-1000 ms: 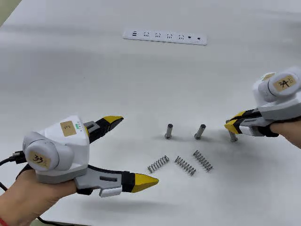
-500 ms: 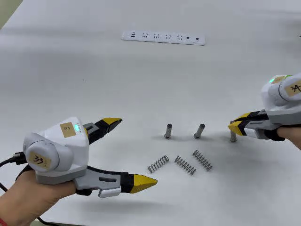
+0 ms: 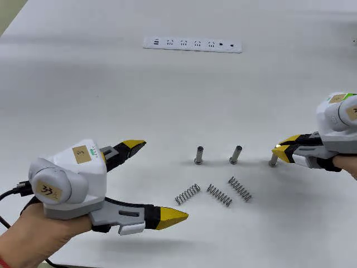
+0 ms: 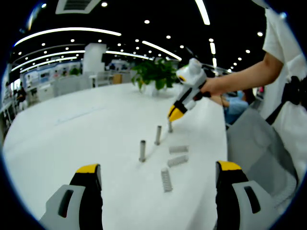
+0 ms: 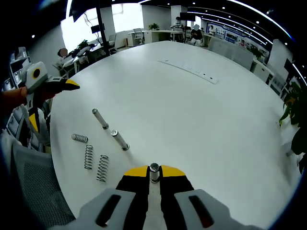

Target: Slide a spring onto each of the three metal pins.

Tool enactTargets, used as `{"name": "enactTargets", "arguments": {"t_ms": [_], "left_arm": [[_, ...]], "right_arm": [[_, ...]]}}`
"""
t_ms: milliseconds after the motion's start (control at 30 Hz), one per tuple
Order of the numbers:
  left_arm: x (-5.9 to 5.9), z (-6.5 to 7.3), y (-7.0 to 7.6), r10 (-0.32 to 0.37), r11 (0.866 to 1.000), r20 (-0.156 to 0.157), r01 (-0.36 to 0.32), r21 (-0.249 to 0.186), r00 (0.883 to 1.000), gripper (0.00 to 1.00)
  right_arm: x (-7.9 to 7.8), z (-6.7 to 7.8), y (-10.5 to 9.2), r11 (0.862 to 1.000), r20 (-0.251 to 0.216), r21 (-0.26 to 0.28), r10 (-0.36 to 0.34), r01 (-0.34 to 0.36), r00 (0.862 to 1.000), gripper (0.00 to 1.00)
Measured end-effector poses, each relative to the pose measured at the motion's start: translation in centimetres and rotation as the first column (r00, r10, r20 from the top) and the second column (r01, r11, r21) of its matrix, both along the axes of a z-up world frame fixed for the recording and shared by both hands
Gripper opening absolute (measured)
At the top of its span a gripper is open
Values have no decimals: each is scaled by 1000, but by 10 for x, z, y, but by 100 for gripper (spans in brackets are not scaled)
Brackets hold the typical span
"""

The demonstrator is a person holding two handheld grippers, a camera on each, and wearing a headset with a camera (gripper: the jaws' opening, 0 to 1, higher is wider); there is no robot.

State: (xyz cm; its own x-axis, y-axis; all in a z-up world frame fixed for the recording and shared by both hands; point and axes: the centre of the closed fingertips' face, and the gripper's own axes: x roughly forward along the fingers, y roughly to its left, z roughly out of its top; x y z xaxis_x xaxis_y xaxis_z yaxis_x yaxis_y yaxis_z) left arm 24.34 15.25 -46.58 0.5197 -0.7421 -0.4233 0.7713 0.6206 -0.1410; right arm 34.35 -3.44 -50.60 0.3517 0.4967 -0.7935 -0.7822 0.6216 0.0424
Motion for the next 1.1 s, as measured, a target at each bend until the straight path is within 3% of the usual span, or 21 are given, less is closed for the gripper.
{"name": "enactTargets", "arguments": {"t_ms": [1100], "left_arm": [[1,1,-5,-9,1000,1,9,-6,1000,100]], "right_arm": [[-11,1,0,999,20,-16,34,-33,999,9]]}}
